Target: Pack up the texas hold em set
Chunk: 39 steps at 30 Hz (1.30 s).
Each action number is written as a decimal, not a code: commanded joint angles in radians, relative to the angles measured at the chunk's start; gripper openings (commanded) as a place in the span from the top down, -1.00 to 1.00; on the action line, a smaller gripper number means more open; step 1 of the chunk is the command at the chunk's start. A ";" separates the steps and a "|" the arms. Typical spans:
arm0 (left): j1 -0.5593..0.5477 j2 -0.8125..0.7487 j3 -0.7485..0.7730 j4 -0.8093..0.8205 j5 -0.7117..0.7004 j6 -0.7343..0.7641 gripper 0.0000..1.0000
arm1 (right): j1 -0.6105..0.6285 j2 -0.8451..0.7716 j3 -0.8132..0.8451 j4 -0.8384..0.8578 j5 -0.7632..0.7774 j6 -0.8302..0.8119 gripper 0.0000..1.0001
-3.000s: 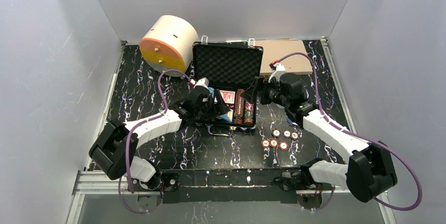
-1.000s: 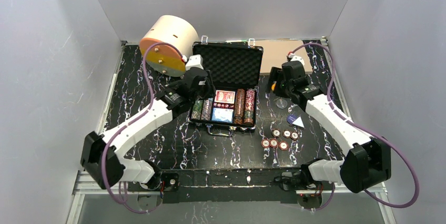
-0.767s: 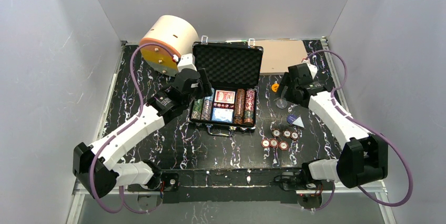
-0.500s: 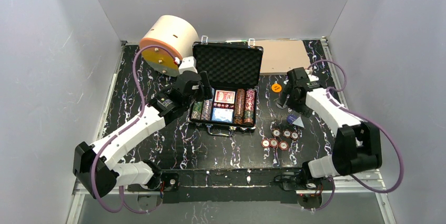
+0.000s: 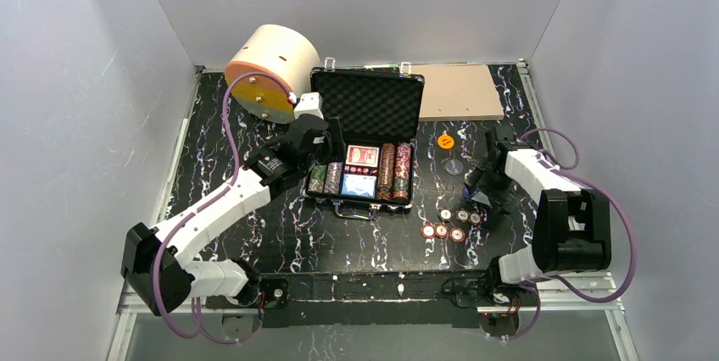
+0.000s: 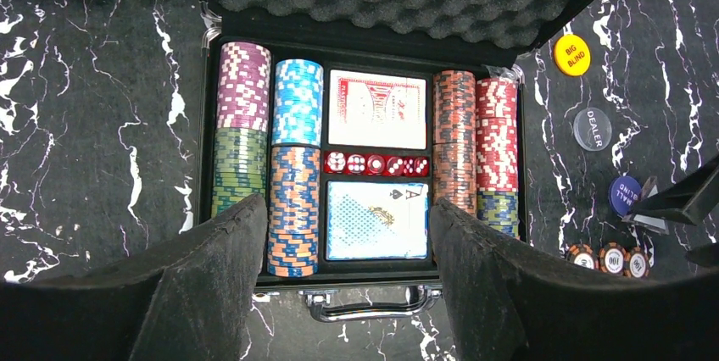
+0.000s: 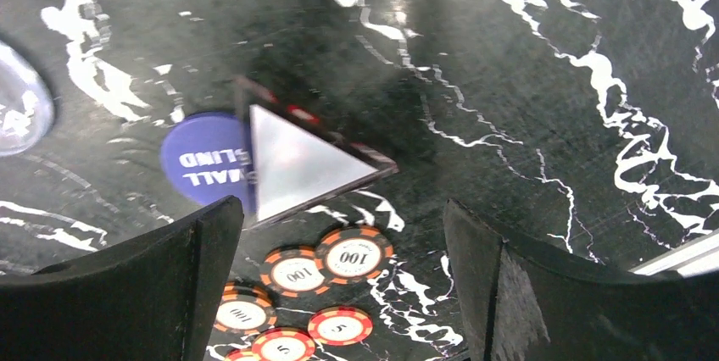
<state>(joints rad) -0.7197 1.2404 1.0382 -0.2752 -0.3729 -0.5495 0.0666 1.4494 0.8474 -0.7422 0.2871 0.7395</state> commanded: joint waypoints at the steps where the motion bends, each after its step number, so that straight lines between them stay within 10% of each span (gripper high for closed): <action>1: -0.001 -0.016 -0.015 0.009 0.003 0.005 -0.37 | -0.057 -0.054 -0.050 0.036 -0.043 0.028 -0.91; 23: -0.003 0.004 0.003 -0.001 0.022 -0.006 -0.40 | -0.126 -0.034 -0.123 0.166 -0.088 0.022 -0.75; 39: -0.002 0.017 0.032 -0.010 0.011 0.024 -0.42 | -0.135 -0.012 -0.072 0.188 -0.124 -0.021 -0.23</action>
<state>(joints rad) -0.7197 1.2552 1.0309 -0.2703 -0.3401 -0.5434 -0.0654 1.4212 0.7502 -0.5926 0.1799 0.7265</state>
